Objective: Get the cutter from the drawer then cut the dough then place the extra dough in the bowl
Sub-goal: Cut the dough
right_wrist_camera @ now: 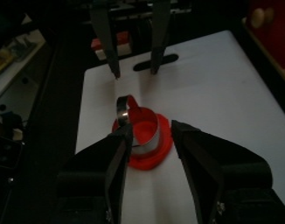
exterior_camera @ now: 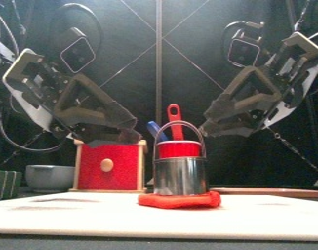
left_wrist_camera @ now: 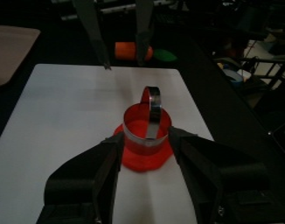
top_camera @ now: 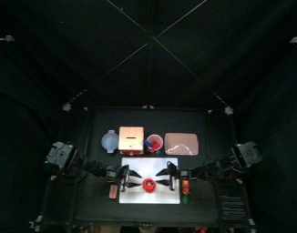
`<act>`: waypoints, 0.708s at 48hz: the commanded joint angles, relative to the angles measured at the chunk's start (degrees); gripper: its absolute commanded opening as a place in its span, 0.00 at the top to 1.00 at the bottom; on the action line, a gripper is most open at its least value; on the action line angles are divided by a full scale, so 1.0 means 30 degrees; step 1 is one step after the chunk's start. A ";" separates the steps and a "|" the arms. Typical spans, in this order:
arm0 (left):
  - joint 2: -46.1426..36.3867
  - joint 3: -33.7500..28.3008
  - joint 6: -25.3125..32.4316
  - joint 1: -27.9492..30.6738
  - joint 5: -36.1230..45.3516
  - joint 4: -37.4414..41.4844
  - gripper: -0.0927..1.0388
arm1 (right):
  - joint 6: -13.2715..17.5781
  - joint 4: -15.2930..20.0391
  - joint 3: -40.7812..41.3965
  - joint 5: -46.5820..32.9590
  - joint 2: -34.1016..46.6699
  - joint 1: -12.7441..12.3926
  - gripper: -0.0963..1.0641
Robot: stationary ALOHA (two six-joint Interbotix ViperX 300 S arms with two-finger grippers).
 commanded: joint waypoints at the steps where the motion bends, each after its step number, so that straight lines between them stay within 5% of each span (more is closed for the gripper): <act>1: -0.0088 -0.0615 0.0498 -0.0557 -0.0322 -0.0703 0.19 | -0.0029 0.0146 -0.0410 -0.0234 -0.0264 0.0293 0.24; 34: 0.0762 -0.1641 0.1172 -0.0850 -0.0293 -0.2520 0.19 | -0.0059 0.0352 -0.0937 -0.0234 0.0498 0.0615 0.24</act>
